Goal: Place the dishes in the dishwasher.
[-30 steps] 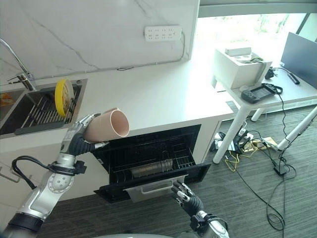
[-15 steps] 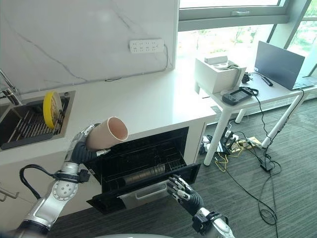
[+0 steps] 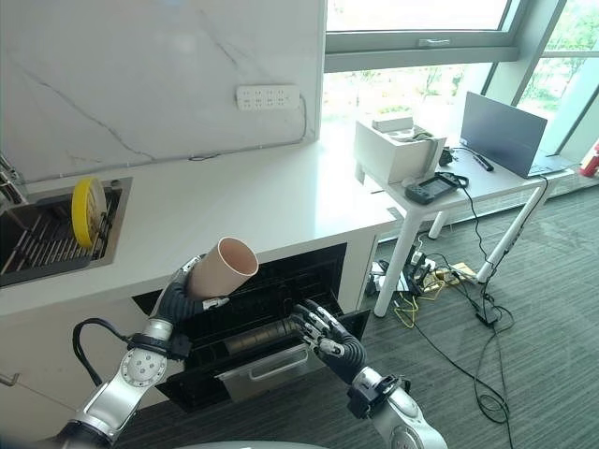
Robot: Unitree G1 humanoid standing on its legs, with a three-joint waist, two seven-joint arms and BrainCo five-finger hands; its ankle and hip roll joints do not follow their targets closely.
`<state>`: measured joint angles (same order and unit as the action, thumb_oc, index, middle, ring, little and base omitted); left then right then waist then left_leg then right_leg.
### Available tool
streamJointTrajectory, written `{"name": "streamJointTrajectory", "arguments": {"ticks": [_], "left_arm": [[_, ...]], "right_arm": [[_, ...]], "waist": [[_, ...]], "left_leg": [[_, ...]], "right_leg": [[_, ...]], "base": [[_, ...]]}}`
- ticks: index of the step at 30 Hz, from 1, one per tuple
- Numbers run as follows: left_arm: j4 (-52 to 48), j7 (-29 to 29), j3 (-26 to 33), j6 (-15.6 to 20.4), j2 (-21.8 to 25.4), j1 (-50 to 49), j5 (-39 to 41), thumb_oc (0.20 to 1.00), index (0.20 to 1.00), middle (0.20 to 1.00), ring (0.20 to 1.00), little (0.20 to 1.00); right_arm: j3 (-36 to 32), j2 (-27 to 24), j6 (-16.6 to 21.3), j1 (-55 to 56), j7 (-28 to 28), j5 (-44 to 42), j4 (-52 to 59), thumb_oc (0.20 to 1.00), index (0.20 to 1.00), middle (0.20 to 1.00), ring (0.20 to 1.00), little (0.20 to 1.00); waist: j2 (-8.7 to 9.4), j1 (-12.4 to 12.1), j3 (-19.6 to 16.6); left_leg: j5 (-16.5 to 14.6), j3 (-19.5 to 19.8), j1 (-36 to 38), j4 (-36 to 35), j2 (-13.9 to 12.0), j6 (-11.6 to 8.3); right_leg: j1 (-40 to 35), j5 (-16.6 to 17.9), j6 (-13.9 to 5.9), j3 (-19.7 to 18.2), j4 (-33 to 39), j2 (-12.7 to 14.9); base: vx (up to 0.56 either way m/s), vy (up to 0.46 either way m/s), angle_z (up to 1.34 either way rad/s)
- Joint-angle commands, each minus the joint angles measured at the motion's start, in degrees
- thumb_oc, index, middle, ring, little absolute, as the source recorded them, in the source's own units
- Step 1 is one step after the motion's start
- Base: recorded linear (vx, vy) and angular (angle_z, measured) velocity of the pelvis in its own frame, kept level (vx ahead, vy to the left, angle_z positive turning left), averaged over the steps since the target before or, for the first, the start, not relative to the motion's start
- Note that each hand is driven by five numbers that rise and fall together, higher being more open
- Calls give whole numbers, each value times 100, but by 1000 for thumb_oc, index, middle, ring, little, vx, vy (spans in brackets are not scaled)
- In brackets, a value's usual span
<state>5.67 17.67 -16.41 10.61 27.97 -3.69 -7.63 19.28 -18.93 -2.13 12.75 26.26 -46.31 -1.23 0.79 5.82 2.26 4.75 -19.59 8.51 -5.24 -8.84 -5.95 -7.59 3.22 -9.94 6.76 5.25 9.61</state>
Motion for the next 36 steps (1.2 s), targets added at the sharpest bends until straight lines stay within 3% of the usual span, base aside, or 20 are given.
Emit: {"name": "streamJointTrajectory", "arguments": {"ticks": [1, 12, 21, 25, 32, 36], "left_arm": [[124, 41, -70, 103, -15, 870, 80, 200, 200, 200, 200, 200], [-173, -48, -303, -274, 38, 1057, -123, 200, 200, 200, 200, 200], [-500, -6, -412, -533, 177, 1144, -342, 200, 200, 200, 200, 200], [-619, -4, -376, -539, 240, 1135, -437, 200, 200, 200, 200, 200], [-607, 87, -413, -448, 284, 1180, -511, 200, 200, 200, 200, 200], [-604, 100, -336, -393, 314, 1197, -408, 200, 200, 200, 200, 200]], "right_arm": [[73, 98, 453, -629, -217, -398, 401, 1000, 1000, 1000, 1000, 1000], [258, 167, 815, -1200, -1077, -363, 321, 1000, 1000, 1000, 1000, 1000], [324, 170, 650, -1517, -1481, -620, 170, 1000, 1000, 1000, 1000, 1000], [319, 182, 428, -1551, -1549, -736, 135, 1000, 1000, 1000, 1000, 1000], [400, 240, -316, -1614, -1074, -1583, 138, 1000, 1000, 1000, 1000, 1000], [257, 144, -415, -1706, -831, -2018, 82, 1000, 1000, 1000, 1000, 1000]], "waist": [[-13, -61, 299], [-30, -290, 191], [-26, -461, 120], [-33, -490, 108], [-6, -568, 81], [14, -610, 73]], "left_leg": [[-574, 327, 319, 60, -146, -22], [-600, 503, 382, 24, -137, -25], [-609, 621, 376, 24, -145, -42], [-609, 641, 373, 24, -151, -43], [-610, 665, 375, 24, -160, -56], [-598, 699, 365, 24, -172, -70]], "right_leg": [[-21, -140, -392, 491, -229, 379], [-166, -203, -341, 600, -232, 352], [-251, -255, -294, 713, -222, 312], [-266, -270, -276, 731, -221, 298], [-301, -281, -264, 792, -209, 283], [-307, -280, -257, 814, -215, 275]], "base": [[0, 0, 0], [28, -6, 5], [19, -9, 13], [0, 0, 0], [4, -8, 6], [2, -15, 7]]}}
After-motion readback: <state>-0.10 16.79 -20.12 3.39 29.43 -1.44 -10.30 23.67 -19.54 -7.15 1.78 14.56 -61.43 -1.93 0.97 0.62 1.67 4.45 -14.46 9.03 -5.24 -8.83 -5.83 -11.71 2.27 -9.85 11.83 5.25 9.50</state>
